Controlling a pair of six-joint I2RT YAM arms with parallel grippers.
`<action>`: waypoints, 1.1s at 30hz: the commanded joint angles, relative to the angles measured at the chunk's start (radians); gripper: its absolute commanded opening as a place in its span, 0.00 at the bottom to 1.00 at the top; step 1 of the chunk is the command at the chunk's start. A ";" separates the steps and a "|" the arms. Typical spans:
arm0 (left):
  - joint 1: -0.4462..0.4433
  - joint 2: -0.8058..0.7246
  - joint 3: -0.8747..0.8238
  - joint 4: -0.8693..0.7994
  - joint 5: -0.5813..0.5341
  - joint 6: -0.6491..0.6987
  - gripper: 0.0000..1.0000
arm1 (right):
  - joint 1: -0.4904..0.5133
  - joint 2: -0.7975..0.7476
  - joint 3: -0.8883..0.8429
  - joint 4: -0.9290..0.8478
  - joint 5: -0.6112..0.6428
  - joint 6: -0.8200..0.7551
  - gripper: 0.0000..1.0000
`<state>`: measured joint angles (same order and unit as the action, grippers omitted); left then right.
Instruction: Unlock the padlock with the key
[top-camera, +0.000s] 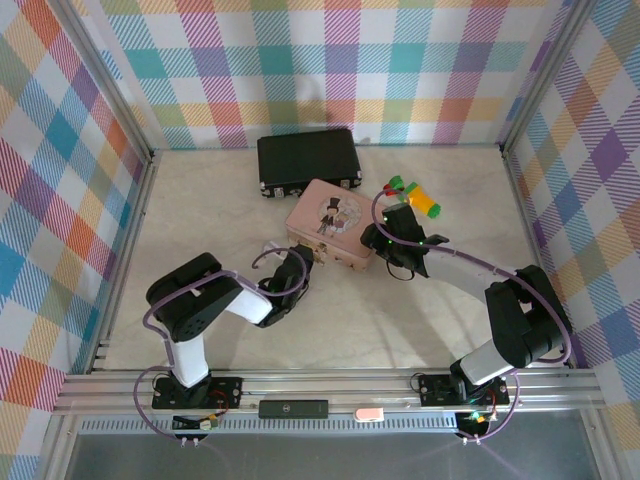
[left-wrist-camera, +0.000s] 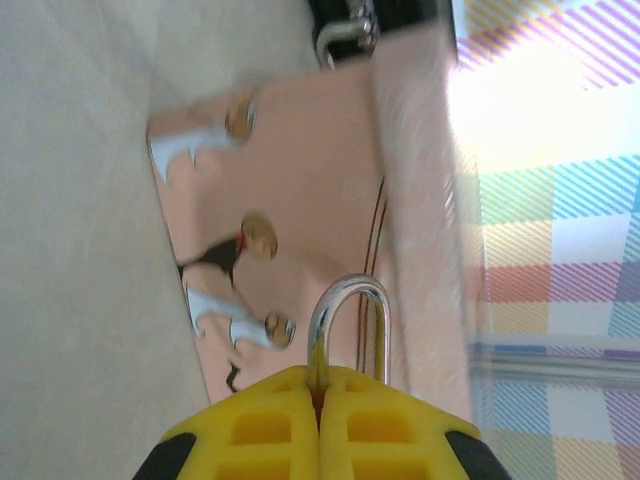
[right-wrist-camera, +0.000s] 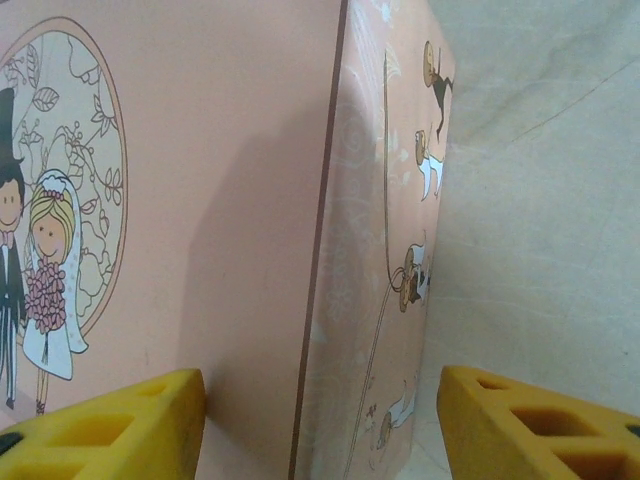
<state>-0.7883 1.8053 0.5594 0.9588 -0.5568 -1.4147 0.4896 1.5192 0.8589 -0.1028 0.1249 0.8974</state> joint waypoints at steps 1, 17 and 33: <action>0.013 -0.087 -0.027 -0.045 -0.061 0.038 0.00 | -0.009 0.031 0.016 -0.072 0.049 -0.026 0.61; 0.163 -0.516 0.124 -0.841 0.293 0.468 0.00 | -0.019 -0.132 0.074 -0.124 -0.040 -0.308 0.71; 0.362 -0.586 0.180 -1.365 0.516 0.793 0.00 | -0.134 -0.264 0.011 -0.241 0.082 -0.557 0.80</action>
<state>-0.4351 1.1915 0.7483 -0.3347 -0.0967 -0.6827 0.3691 1.2854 0.8825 -0.3195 0.1692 0.3931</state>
